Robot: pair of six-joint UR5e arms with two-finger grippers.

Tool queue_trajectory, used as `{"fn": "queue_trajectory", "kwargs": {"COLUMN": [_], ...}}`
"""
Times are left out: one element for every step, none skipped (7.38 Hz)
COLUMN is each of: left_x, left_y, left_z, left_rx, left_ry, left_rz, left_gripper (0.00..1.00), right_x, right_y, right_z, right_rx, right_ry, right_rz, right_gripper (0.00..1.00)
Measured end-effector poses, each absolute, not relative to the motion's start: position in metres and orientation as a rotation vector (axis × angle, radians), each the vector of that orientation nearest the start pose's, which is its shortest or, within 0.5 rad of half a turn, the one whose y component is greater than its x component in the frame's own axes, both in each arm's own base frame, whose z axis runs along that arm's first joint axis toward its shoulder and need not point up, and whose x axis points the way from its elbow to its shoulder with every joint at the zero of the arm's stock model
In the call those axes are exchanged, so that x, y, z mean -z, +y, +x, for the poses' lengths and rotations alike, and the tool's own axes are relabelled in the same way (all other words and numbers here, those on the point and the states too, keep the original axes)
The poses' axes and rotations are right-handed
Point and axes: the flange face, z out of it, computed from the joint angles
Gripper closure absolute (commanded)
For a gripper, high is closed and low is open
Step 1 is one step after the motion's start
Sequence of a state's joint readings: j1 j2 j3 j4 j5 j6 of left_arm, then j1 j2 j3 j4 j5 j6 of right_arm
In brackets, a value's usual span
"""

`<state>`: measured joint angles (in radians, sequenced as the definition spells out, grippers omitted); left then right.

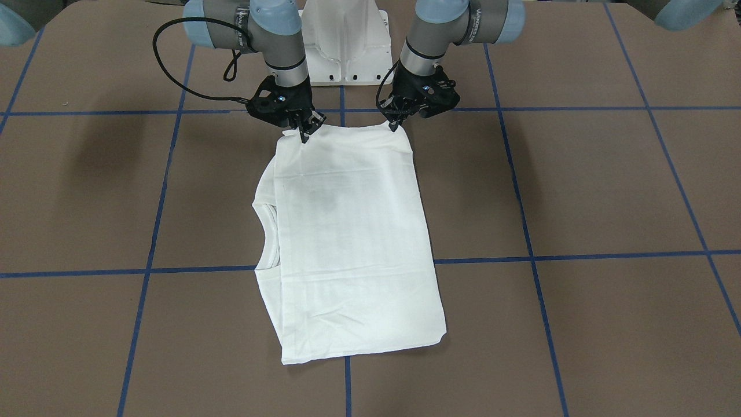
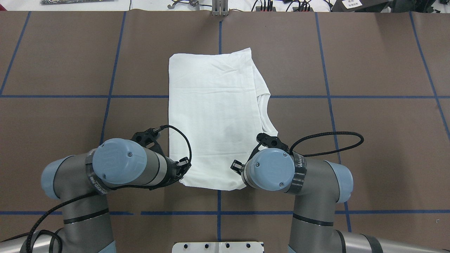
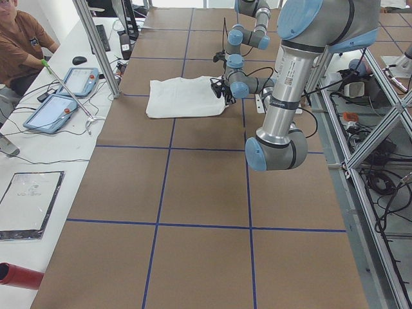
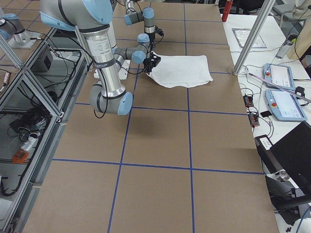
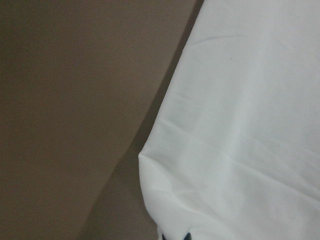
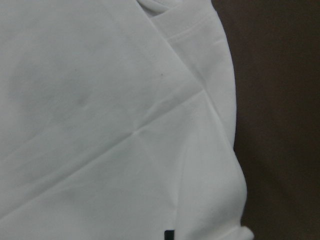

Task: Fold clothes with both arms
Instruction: 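Lift the near half with both grippers and fold it away from the robot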

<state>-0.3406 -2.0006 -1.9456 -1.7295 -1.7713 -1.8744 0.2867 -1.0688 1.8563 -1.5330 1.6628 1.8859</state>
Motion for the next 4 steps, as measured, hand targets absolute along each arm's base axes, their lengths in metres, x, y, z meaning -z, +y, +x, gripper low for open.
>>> {"fn": "queue_trajectory", "kwargs": {"left_x": [-0.232,-0.223,-0.212,-0.203], "left_y": [-0.298,-0.293,-0.286,-0.277], "left_z": [0.507,0.498,0.486,0.476], "left_rx": [0.486,0.480,0.474,0.463], "left_ry": [0.972,0.969,0.967,0.959], "left_rz": [-0.182,-0.190,-0.197,-0.216], "left_gripper": [1.00,1.00,1.00,1.00], "right_x": [-0.244,-0.237,-0.232,-0.225], "right_y": [-0.294,-0.291,-0.285,-0.276], "right_z": [-0.550,-0.535,-0.519,-0.505], "right_rx": [-0.529,-0.527,-0.518,-0.499], "right_ry": [-0.857,-0.882,-0.899,-0.908], "right_rz": [-0.100,-0.101,-0.113,-0.142], "right_gripper": [1.00,1.00,1.00,1.00]}}
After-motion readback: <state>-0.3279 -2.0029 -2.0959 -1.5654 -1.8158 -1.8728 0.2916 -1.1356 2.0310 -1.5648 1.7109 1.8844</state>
